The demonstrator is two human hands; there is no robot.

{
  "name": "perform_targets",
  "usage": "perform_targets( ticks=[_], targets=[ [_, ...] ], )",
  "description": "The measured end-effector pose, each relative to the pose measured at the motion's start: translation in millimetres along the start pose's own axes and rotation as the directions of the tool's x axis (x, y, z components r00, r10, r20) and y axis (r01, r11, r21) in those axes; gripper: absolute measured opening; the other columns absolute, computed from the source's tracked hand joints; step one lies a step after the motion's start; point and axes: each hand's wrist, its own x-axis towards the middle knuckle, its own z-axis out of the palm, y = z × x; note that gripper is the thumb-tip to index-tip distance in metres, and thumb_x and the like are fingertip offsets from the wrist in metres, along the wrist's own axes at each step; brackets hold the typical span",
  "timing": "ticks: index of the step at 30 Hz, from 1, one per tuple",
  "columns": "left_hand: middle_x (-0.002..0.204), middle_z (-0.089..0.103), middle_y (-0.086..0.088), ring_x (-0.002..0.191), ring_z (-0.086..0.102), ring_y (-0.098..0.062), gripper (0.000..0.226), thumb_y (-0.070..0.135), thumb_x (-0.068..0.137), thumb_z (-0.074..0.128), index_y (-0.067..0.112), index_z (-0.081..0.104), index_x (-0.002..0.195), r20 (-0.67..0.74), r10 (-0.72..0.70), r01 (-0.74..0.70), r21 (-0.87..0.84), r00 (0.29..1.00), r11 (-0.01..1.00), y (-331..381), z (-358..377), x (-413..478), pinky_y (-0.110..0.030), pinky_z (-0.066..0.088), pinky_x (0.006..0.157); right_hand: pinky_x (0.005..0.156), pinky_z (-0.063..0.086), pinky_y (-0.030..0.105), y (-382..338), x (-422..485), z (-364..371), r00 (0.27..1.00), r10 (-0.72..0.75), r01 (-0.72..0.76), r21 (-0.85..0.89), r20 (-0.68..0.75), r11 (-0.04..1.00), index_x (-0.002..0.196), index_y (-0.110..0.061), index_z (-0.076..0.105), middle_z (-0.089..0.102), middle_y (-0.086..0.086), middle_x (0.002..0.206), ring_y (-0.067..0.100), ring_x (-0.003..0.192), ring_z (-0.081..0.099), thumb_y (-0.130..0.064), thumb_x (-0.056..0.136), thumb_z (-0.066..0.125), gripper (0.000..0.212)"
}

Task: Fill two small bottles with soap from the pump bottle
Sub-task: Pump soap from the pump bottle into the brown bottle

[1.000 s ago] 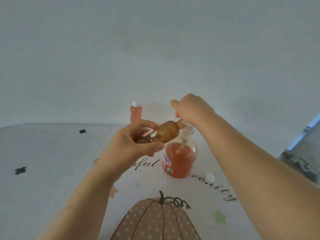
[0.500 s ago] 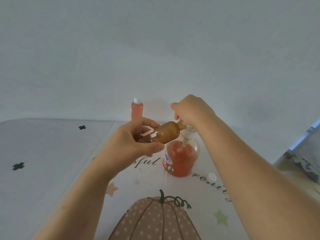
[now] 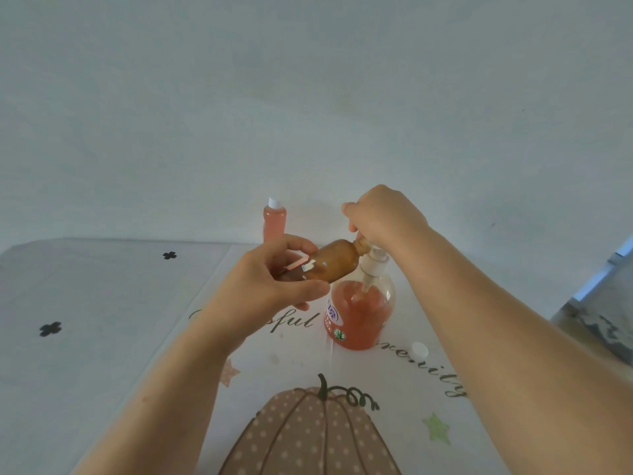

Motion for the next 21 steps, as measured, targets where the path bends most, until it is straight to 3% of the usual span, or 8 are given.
perform_targets(
  ticks=[4,9,17,21],
  targets=[
    [0.084,0.07,-0.011,0.062,0.067,-0.02,0.033,-0.002,0.076,0.078,0.015,0.066,0.101,0.052,-0.006,0.007,-0.018,0.999,1.0,3.1,-1.2,1.7,-0.013,0.045,0.05,0.061,0.041,0.026,-2.7,-2.0,-5.5,0.999,-0.029,0.03,-0.075,0.015,0.997,0.094,-0.014,0.071,0.075,0.003,0.091,0.024,0.078,0.067,-0.03,0.093,0.047,0.03],
    [0.076,0.068,-0.006,0.063,0.067,-0.023,0.032,0.001,0.076,0.078,0.014,0.064,0.101,0.088,-0.018,0.014,0.039,0.996,0.999,10.8,-8.0,11.1,-0.015,0.046,0.05,0.057,0.037,0.024,-4.9,-1.8,-7.3,1.0,-0.016,0.016,-0.071,0.011,0.997,0.095,-0.013,0.072,0.075,0.003,0.092,0.023,0.069,0.061,-0.025,0.092,0.047,0.028],
    [0.087,0.067,-0.02,0.066,0.068,-0.027,0.033,0.002,0.075,0.079,0.014,0.063,0.102,0.124,-0.03,0.022,0.068,0.992,0.997,6.3,-13.0,19.1,-0.026,0.047,0.06,0.055,0.037,0.024,-4.5,-0.4,-2.1,1.0,0.005,-0.004,-0.063,0.015,0.998,0.09,-0.015,0.072,0.075,0.0,0.086,0.02,0.062,0.059,-0.029,0.095,0.045,0.031],
    [0.09,0.069,-0.019,0.066,0.068,-0.026,0.034,0.004,0.073,0.08,0.015,0.065,0.102,0.11,-0.039,0.033,0.059,0.993,0.998,-0.7,-10.8,17.8,-0.019,0.048,0.054,0.057,0.037,0.026,0.5,0.7,6.0,1.0,0.009,-0.009,-0.044,0.02,0.999,0.092,-0.015,0.071,0.074,0.002,0.087,0.023,0.072,0.062,-0.03,0.094,0.043,0.032]
  ],
)
